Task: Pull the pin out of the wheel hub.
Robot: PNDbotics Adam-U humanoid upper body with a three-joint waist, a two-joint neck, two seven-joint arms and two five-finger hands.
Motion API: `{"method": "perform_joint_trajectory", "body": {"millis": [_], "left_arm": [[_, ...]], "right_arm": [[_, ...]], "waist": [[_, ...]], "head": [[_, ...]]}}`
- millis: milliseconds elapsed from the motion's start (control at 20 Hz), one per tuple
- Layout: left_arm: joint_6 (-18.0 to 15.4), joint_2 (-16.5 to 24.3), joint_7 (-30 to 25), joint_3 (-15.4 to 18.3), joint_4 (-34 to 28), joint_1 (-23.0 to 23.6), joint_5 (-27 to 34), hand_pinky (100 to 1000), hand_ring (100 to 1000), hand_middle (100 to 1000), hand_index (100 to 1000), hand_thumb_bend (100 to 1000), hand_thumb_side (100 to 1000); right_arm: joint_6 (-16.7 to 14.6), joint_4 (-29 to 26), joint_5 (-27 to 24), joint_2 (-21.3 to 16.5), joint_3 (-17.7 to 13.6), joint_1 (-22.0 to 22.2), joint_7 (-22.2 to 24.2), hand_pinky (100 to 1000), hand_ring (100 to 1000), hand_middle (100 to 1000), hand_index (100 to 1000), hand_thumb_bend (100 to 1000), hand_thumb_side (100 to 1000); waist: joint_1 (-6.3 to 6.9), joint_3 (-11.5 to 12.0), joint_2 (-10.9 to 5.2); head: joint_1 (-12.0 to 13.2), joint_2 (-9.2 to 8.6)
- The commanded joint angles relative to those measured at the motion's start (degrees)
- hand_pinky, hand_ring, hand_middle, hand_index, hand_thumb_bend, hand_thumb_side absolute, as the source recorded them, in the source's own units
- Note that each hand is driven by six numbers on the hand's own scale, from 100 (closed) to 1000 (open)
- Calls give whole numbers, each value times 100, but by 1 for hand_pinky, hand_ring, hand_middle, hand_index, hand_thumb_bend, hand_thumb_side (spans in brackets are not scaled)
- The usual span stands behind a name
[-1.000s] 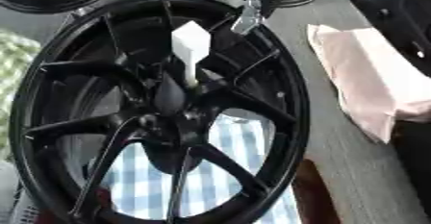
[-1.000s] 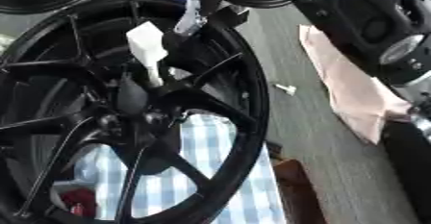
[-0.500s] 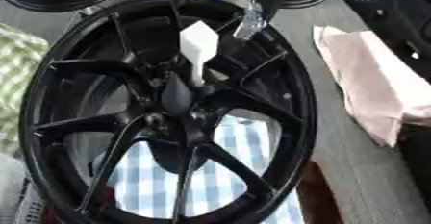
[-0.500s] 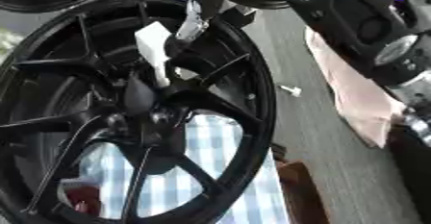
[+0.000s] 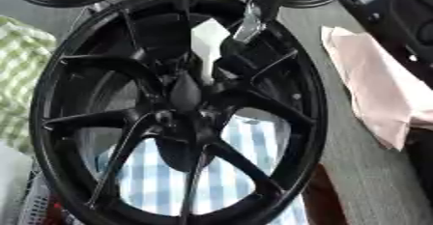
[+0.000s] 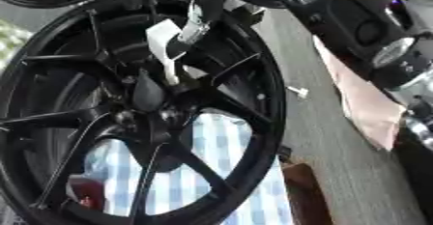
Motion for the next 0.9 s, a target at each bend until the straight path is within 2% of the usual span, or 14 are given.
{"method": "perform_joint_trajectory", "body": {"millis": [50,500,900], "left_arm": [[-3,141,13,51,-80,-57,28,673,624,643,708,547,646],[-5,113,22,59,-86,-86,43,673,623,641,708,547,647],[4,89,16,53,-85,-116,56,673,623,636,707,547,647]], "right_arm": [[-39,51,74,-95,-65,-34,0,879,767,719,784,601,365],[-157,334,287,-104,-78,188,16,877,766,717,783,603,365],[-204,514,403,-38,-135,288,-160,875,758,707,777,595,356]], "waist": [[-72,21,1],[-84,79,66],[-98,150,126]], "head": [[7,34],[-5,107],[-48,84]]}}
